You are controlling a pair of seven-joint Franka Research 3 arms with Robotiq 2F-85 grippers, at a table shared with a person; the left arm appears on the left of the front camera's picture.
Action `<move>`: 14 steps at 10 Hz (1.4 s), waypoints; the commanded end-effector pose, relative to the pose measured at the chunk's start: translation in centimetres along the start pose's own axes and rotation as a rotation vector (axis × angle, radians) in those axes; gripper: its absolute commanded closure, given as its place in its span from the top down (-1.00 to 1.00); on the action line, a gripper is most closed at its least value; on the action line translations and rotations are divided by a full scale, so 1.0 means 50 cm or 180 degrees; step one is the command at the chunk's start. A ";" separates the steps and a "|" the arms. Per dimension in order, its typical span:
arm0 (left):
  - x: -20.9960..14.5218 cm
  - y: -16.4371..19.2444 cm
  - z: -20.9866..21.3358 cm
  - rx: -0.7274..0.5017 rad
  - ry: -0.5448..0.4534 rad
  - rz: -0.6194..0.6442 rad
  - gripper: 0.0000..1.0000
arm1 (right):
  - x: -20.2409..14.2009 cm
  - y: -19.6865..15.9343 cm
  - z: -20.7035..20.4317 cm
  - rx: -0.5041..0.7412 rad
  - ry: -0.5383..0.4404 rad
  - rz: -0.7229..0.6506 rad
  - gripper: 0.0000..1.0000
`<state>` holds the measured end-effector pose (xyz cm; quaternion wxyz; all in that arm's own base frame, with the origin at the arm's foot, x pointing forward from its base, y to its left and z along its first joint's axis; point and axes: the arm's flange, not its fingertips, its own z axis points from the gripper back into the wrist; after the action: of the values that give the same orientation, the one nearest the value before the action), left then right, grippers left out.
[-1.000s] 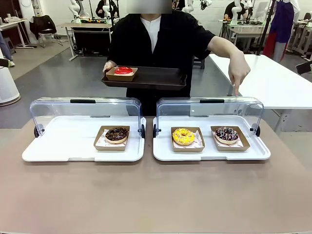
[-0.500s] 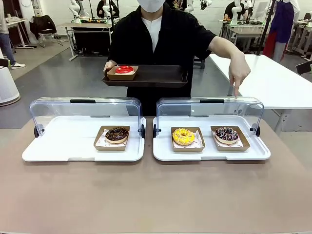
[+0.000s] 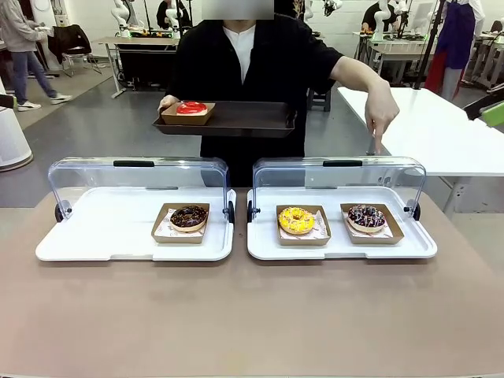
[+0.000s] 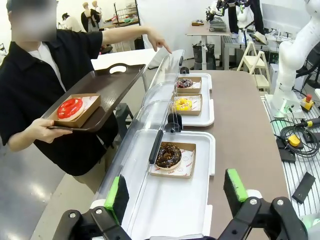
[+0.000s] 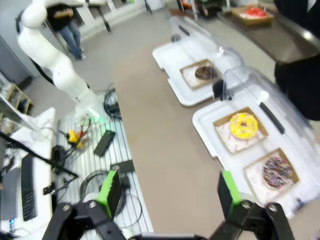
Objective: Provide the desired donut to the person.
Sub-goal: Pick up and lift the Paper togo box containing the Donut pointed at by the person.
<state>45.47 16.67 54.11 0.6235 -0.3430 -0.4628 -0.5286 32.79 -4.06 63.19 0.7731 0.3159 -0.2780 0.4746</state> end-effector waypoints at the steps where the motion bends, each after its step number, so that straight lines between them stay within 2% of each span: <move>1: -0.002 -0.001 0.002 0.0007 -0.0001 -0.0034 1.00 | 0.044 0.001 -0.041 -0.0176 0.0713 0.0132 1.00; 3: -0.002 -0.001 0.002 0.0007 -0.0001 -0.0034 1.00 | 0.051 -0.012 -0.120 -0.0531 0.1479 0.0390 1.00; 4: -0.002 -0.001 0.002 0.0007 -0.0001 -0.0034 1.00 | 0.047 -0.023 -0.151 -0.0580 0.1724 0.0537 1.00; 6: -0.002 -0.001 0.002 0.0007 -0.0001 -0.0034 1.00 | 0.026 -0.051 -0.224 -0.0427 0.1779 0.0981 1.00; 9: -0.002 -0.001 0.002 0.0007 -0.0001 -0.0034 1.00 | -0.046 -0.104 -0.321 -0.0534 0.1978 0.1355 1.00; 12: -0.002 -0.001 0.002 0.0007 -0.0001 -0.0034 1.00 | -0.097 -0.134 -0.392 -0.0598 0.2131 0.1621 1.00; 14: -0.002 -0.001 0.002 0.0007 -0.0001 -0.0034 1.00 | -0.107 -0.141 -0.406 -0.0595 0.2083 0.1647 1.00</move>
<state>45.47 16.69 54.12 0.6236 -0.3428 -0.4629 -0.5286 39.48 6.08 45.00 0.7090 0.0009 -0.1223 0.6946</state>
